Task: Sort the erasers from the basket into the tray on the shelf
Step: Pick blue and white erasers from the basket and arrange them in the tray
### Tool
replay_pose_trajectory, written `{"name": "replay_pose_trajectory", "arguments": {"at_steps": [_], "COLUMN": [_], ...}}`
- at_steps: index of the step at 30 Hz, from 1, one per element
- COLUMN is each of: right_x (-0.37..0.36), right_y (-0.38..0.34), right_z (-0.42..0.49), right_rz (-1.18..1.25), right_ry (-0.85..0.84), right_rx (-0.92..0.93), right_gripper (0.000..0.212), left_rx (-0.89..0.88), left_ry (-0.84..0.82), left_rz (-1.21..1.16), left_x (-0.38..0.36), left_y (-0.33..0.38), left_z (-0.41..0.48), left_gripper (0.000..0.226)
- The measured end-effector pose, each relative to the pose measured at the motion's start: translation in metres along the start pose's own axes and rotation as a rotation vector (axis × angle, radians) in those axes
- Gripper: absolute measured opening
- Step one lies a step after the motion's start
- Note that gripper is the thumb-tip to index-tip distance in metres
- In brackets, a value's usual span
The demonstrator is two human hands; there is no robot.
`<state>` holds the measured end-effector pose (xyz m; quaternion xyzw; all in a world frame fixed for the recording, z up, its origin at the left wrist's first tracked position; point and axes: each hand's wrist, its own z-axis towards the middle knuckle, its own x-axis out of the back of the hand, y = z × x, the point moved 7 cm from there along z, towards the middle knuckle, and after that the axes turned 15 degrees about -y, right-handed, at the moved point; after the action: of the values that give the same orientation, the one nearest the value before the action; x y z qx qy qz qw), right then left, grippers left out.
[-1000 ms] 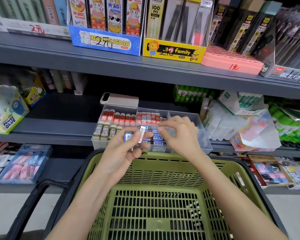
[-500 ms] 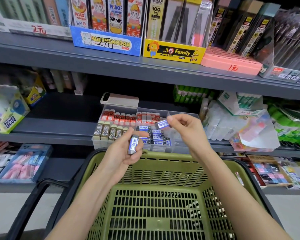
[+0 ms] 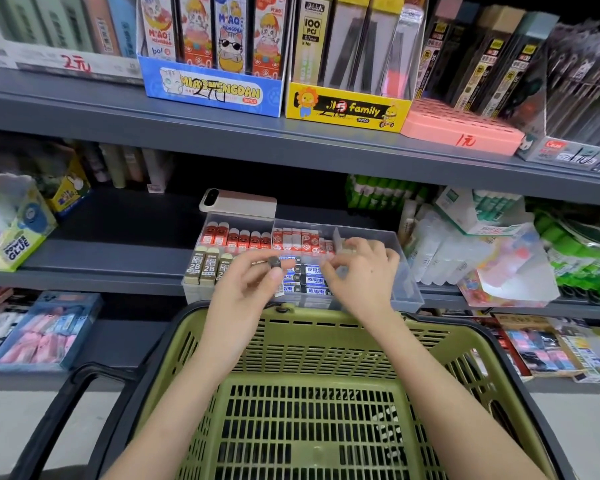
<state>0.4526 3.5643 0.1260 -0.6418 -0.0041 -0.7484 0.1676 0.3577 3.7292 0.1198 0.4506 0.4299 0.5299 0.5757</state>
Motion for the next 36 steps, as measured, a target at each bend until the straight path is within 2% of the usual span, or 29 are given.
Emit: {"name": "replay_pose_trajectory", "arguments": {"at_steps": [2,5,8,11,13,14,17,19,21,23,25,27,29,33,36], "right_x": [0.001,0.002,0.001,0.012,0.027,0.03,0.02,0.011,0.003,0.002,0.009,0.019,0.024,0.013,0.005], "right_y": [-0.004,-0.009,-0.008,-0.009,-0.014,-0.017,-0.032,-0.035,-0.029,-0.017,0.003,0.022,0.03,0.024,0.016], "right_z": [0.001,0.004,0.009,0.001,-0.014,-0.022,-0.043,-0.055,-0.063,-0.063,-0.055,-0.042,-0.027,-0.006,0.0], "right_rz": [-0.079,-0.203,-0.247,-0.177,0.018,0.181,0.73,1.081,1.394,1.511,1.452,1.282,1.08,0.724,0.574], "right_ry": [0.015,0.019,-0.044,0.005,0.085,0.054,-0.295,-0.415,-0.424,-0.364,-0.23,-0.094,-0.04,-0.039,-0.01], "right_rx": [0.055,0.098,0.078,0.058,0.1,0.138,0.191,0.105,-0.025,-0.102,-0.165,-0.218,-0.237,-0.257,-0.259], "right_gripper": [0.017,0.02,0.029,0.033,0.036,0.038,0.026,0.015,0.01,0.01,0.007,0.008,0.01,0.014,0.018], "left_rx": [-0.023,-0.046,-0.04,-0.029,-0.046,-0.056,-0.059,-0.054,-0.04,-0.013,-0.009,-0.018,0.047,0.123,0.114], "left_ry": [0.022,0.056,0.069,0.081,0.088,0.093,0.104,0.087,0.041,-0.012,-0.007,-0.03,-0.106,-0.161,-0.169], "left_rz": [0.142,0.302,0.249,0.187,0.177,0.17,0.118,0.108,0.143,0.306,0.676,1.062,1.309,1.448,1.473], "left_x": [0.001,0.003,0.003,0.003,0.003,0.003,0.001,-0.002,-0.008,-0.015,-0.018,-0.025,-0.033,-0.04,-0.042], "left_y": [0.003,0.007,0.004,0.002,0.003,0.004,0.003,0.003,0.001,-0.001,0.0,-0.002,-0.008,-0.015,-0.018], "left_z": [0.001,0.0,0.0,0.0,0.0,0.0,-0.001,-0.002,-0.003,-0.002,0.0,0.007,0.018,0.033,0.034], "left_gripper": [0.022,0.029,0.032,0.03,0.029,0.029,0.028,0.029,0.034,0.034,0.03,0.046,0.062,0.067,0.062]}}
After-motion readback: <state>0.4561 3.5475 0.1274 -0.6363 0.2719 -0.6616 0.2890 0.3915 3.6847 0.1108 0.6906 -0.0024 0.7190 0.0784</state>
